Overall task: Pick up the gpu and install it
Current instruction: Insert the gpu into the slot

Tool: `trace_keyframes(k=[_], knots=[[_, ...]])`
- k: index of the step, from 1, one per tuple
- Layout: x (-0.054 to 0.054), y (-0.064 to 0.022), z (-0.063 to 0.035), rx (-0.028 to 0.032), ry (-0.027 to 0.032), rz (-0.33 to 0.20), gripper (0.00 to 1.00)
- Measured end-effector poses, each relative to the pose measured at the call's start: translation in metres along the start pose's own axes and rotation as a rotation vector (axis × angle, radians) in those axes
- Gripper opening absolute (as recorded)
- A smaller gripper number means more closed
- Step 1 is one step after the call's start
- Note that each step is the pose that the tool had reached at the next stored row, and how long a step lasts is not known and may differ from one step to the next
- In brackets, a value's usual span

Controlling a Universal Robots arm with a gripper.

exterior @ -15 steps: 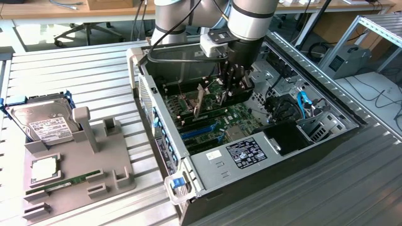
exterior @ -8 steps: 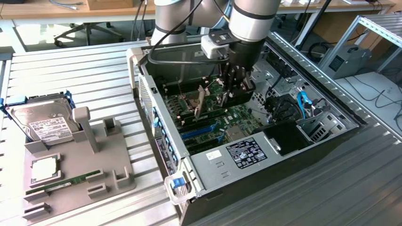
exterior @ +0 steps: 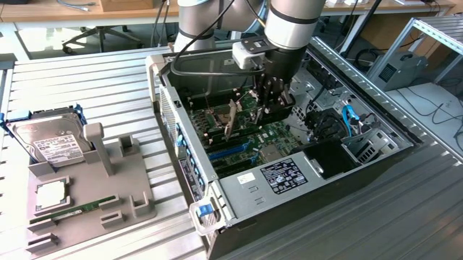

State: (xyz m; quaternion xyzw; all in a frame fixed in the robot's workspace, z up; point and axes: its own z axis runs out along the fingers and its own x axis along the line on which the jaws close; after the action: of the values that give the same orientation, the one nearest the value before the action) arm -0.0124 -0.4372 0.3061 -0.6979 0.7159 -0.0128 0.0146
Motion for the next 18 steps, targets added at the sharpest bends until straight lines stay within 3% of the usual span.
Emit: trace_keyframes(k=[18], knots=[[0.0001, -0.0001, -0.005, 0.0011, 0.0026, 0.064, 0.27]])
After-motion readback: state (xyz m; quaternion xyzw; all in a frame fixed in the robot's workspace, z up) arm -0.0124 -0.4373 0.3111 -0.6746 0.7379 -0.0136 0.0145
